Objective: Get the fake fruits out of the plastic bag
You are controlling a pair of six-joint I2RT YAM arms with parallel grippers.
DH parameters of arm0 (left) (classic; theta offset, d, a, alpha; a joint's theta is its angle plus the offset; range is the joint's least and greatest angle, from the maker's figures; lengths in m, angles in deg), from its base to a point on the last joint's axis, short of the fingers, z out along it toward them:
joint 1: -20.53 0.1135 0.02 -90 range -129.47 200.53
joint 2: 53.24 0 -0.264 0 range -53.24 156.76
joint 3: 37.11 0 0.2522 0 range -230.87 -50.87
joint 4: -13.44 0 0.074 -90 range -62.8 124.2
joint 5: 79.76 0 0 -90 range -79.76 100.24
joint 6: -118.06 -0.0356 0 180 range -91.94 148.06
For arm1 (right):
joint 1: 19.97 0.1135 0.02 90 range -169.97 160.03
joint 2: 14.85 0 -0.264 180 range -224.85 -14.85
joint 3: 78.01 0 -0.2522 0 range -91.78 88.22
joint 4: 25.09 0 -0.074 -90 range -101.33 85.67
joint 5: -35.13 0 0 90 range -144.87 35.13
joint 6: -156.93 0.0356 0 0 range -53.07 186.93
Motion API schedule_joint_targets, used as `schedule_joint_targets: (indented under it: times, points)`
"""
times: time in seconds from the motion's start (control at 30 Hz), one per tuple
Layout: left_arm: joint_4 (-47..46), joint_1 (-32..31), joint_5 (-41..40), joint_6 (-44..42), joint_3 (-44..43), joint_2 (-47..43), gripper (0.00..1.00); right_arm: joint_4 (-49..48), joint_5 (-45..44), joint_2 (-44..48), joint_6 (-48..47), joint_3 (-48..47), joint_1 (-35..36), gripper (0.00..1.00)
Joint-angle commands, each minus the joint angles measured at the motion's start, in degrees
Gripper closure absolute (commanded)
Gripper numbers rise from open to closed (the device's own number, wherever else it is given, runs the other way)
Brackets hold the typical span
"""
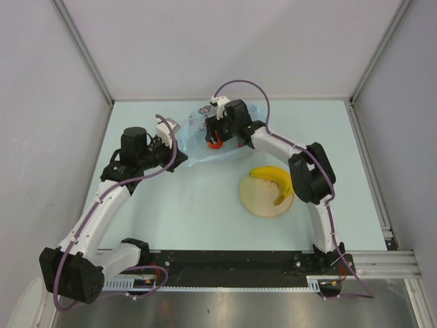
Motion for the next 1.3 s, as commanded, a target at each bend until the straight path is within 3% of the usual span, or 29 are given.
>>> schedule_joint_targets:
  times: [0.0, 0.17, 0.27, 0.47, 0.7, 1.0, 1.27]
  points:
    - [-3.6, 0.4, -0.4, 1.7, -0.6, 0.3, 1.00, -1.4, 13.7, 14.7, -0.1, 5.0, 0.6, 0.80]
    - [-5.2, 0.6, -0.4, 3.5, 1.0, 0.6, 1.00, -3.3, 25.1, 26.6, 3.3, 9.9, 0.2, 0.80]
    - [-5.9, 0.6, -0.5, 3.9, 0.3, 1.8, 1.00, 0.6, 31.5, 31.8, -0.4, 11.9, -0.5, 0.80]
    - [-6.9, 0.6, -1.1, 4.1, -2.4, 4.6, 0.99, 12.6, 33.3, 41.1, -15.8, 24.3, -1.0, 0.81]
    - [-6.0, 0.7, -1.8, 2.9, -3.1, 5.2, 1.00, 19.4, 32.9, 51.4, -24.0, 39.5, -3.4, 0.80]
    - [-3.6, 0.7, -3.3, -1.0, -3.0, 6.0, 1.00, 19.8, 37.7, 45.3, -28.4, 46.3, -11.7, 0.80]
    - [-1.9, 0.6, -5.2, -4.1, -3.2, 6.9, 1.00, 16.7, 41.3, 36.9, -29.6, 46.5, -13.4, 0.80]
